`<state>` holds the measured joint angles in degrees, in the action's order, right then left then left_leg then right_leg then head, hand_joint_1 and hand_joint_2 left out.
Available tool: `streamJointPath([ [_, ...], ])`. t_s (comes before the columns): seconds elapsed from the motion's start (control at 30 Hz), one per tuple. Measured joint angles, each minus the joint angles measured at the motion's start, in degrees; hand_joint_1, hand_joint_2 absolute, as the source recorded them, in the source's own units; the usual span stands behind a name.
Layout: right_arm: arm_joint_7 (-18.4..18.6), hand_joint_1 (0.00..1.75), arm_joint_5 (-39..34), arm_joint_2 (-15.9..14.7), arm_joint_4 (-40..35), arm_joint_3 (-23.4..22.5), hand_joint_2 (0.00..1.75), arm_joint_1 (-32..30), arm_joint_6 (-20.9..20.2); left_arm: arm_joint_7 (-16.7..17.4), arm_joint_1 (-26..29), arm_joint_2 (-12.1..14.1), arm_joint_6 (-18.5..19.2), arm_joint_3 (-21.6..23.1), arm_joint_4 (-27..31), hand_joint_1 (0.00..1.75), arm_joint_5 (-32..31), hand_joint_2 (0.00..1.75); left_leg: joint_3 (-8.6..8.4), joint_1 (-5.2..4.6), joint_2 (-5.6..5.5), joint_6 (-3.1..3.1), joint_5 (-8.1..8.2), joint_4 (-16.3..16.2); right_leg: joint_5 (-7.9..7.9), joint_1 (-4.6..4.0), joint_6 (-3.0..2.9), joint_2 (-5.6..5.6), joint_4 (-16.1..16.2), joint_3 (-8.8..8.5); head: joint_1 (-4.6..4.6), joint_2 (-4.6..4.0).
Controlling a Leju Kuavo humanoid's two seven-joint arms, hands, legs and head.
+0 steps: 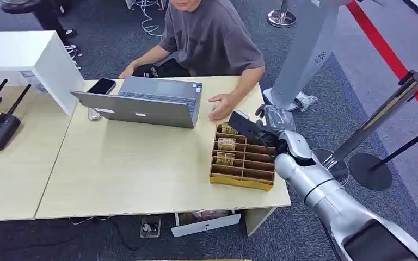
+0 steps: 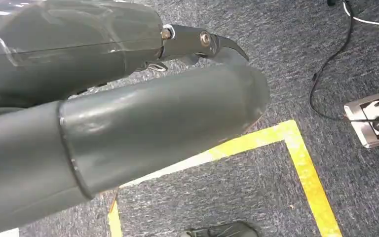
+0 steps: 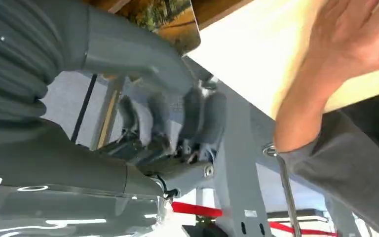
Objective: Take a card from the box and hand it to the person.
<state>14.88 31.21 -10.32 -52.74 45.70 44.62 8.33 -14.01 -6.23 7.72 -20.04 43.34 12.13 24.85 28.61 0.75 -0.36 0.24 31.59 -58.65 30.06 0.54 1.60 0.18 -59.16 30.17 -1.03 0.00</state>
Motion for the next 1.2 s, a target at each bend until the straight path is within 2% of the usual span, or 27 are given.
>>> streamJointPath([
  [0.07,0.00,0.35,0.00,0.00,-0.28,0.00,1.75,0.14,0.00,0.02,0.00,0.00,-0.02,0.00,0.00,0.00,0.00,0.00,0.00,0.00,0.00,0.00,0.00,0.00,0.00,0.00,0.00,0.00,0.00,0.00,0.00,0.00],
  [0.13,0.00,0.24,0.00,0.00,-0.48,0.00,1.75,0.24,-0.02,0.02,0.03,0.00,0.00,0.00,0.00,0.00,0.00,0.00,-0.01,0.00,0.00,0.00,0.00,0.00,-0.01,0.00,0.00,-0.01,0.00,-0.01,0.00,0.00],
  [0.43,0.13,0.35,0.00,0.00,-0.65,0.07,1.75,-0.18,-0.79,0.02,0.08,-0.04,0.07,0.00,0.00,0.00,0.00,0.00,0.02,0.00,0.00,-0.02,-0.04,0.00,-0.05,0.00,-0.01,-0.01,0.00,0.02,0.00,0.00],
  [0.47,0.15,0.42,0.00,0.00,-0.65,0.07,1.75,-0.18,-0.79,0.04,0.08,-0.04,0.04,0.00,0.00,0.00,0.00,0.00,0.02,0.00,0.00,-0.02,-0.04,0.00,-0.05,0.00,-0.01,-0.01,0.00,0.02,0.00,0.00],
  [0.5,0.18,0.42,0.00,0.00,-0.65,0.07,1.75,-0.18,-0.70,0.09,0.08,-0.04,0.04,0.00,0.00,0.00,0.00,0.00,0.02,0.00,0.00,-0.02,-0.04,0.00,-0.05,0.00,-0.01,-0.01,0.00,0.03,0.00,0.00],
  [0.57,0.22,0.58,-0.13,0.00,-0.65,0.04,1.75,-0.19,-0.39,0.22,0.09,-0.02,0.04,0.00,0.00,0.00,0.07,0.00,0.03,0.00,0.00,-0.02,-0.04,0.00,-0.05,0.00,-0.01,-0.01,0.00,0.04,0.00,0.00],
  [0.63,0.31,0.61,-0.28,-0.04,-0.65,0.02,1.75,-0.19,-0.09,0.59,0.09,-0.02,0.04,0.00,0.00,0.00,0.18,0.00,0.03,0.00,0.00,-0.02,-0.04,0.00,-0.05,0.00,-0.01,0.00,0.00,0.04,0.00,0.00],
  [0.67,0.33,0.70,-0.33,-0.09,-0.65,0.00,1.75,-0.19,-0.04,0.63,0.09,-0.02,0.04,0.00,0.00,0.00,0.20,0.00,0.03,0.00,0.00,-0.02,-0.04,0.00,-0.05,0.00,-0.01,0.00,0.00,0.04,0.00,0.00],
  [0.8,0.52,0.77,-0.33,-0.13,-0.65,0.00,1.75,-0.20,-0.09,0.63,0.09,-0.02,0.07,0.00,0.00,0.00,0.22,0.00,0.03,0.00,0.00,-0.02,-0.04,0.00,-0.05,0.00,-0.01,0.00,0.00,0.04,0.00,0.00],
  [0.87,0.72,0.94,-0.17,-0.13,-0.65,0.02,1.75,-0.20,-0.11,0.63,0.09,-0.02,0.07,0.00,0.00,0.00,0.22,0.00,0.03,0.00,0.00,-0.02,-0.04,0.00,-0.06,0.00,-0.01,0.00,0.00,0.04,0.00,0.00],
  [1.07,1.25,1.10,0.04,-0.13,-0.65,0.02,1.75,-0.21,-0.42,0.63,0.10,-0.02,0.07,0.00,0.00,0.00,0.33,0.00,0.03,0.00,0.00,-0.02,-0.04,0.00,-0.06,0.00,-0.01,0.00,0.00,0.04,0.00,0.00],
  [1.2,1.42,1.03,0.24,-0.28,-0.65,0.04,1.75,-0.22,-1.14,0.63,0.09,-0.02,0.04,0.00,0.00,0.00,0.33,0.00,0.03,0.00,0.00,-0.02,-0.04,0.00,-0.06,0.00,-0.01,0.00,0.00,0.04,0.00,0.00],
])
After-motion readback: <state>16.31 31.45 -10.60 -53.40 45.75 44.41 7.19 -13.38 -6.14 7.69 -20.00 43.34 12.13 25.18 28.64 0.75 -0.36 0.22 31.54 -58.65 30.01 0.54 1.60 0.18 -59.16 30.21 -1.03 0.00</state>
